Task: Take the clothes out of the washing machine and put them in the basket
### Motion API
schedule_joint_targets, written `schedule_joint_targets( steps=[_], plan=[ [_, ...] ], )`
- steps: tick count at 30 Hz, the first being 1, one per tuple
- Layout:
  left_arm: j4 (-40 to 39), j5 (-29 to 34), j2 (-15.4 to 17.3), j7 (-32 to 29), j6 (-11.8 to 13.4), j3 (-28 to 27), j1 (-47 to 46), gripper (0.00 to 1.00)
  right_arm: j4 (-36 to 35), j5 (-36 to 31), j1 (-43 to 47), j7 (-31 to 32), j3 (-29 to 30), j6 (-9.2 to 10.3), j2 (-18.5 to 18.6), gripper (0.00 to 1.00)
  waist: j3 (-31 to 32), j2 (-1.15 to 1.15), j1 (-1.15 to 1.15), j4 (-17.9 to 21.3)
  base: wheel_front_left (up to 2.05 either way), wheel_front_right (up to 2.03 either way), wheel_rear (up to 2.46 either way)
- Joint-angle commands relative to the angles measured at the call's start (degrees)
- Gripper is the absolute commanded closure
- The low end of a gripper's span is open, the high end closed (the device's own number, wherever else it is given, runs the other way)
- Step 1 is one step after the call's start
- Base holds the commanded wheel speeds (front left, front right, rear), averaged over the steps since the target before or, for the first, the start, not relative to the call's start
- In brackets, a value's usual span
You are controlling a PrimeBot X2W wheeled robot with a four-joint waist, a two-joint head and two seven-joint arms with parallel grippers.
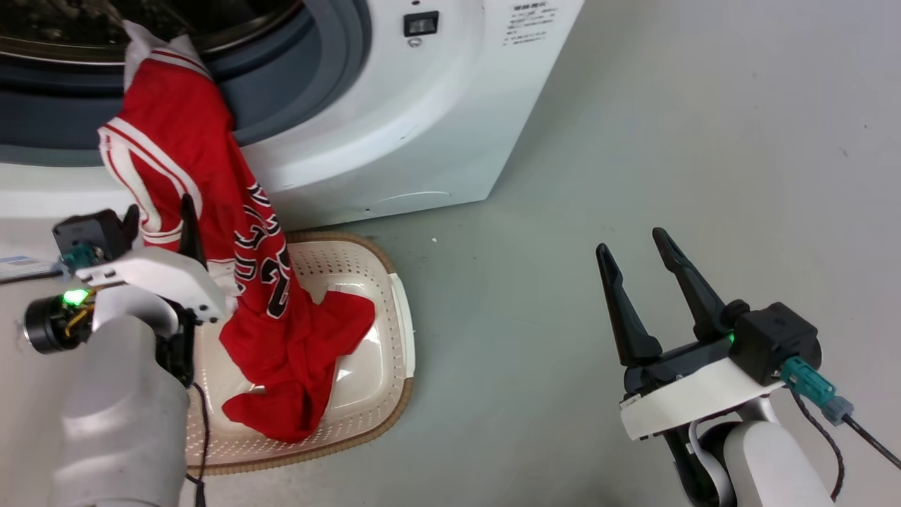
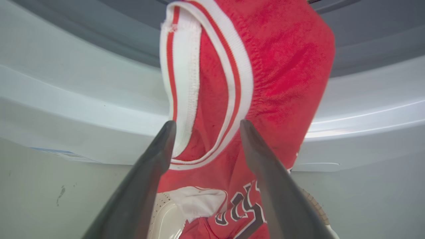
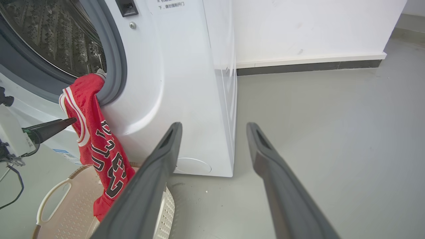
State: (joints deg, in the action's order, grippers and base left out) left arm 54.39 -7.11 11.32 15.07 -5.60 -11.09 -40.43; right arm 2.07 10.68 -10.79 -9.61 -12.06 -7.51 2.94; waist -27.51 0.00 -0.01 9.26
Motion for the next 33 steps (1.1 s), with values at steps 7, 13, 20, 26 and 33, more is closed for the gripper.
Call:
schedule_joint_targets(
  steps=[7, 13, 20, 26, 33],
  plan=[
    [8.2, 0.7, 3.7, -0.8, -0.4, 1.3, -7.3, 0.0, 1.5, 1.6, -1.4, -1.6, -1.1, 0.04, -0.1, 0.0, -2.1, 0.0, 0.01, 2.3, 0.0, 0.0, 0.0],
    [12.5, 0.9, 5.2, -1.0, -0.2, 2.3, -11.0, 0.68, 3.0, 2.8, -2.2, -2.5, -1.8, 0.04, -0.1, 0.0, -2.4, 0.0, 0.01, 3.2, 0.0, 0.0, 0.0],
    [13.6, -0.3, 4.0, 0.0, -0.7, 2.3, -8.2, 1.0, 4.7, 3.0, -1.6, -3.0, -1.8, 0.04, -0.1, 0.0, 0.6, 0.0, 0.01, 2.9, 0.0, 0.0, 0.0],
    [5.0, -1.2, 1.1, 0.2, -1.2, 2.1, -2.0, 1.0, 5.1, 1.9, 0.0, -2.5, -0.4, 0.04, -0.1, 0.0, 5.1, 0.0, 0.01, 0.8, 0.0, 0.0, 0.0],
    [-5.2, -1.2, -2.4, 0.2, -1.5, 2.6, 7.6, 1.0, 4.4, 1.3, 2.5, -0.8, 0.0, 0.04, -0.1, 0.0, 10.6, 0.0, 0.01, -1.3, 0.0, 0.0, 0.0]
  ],
)
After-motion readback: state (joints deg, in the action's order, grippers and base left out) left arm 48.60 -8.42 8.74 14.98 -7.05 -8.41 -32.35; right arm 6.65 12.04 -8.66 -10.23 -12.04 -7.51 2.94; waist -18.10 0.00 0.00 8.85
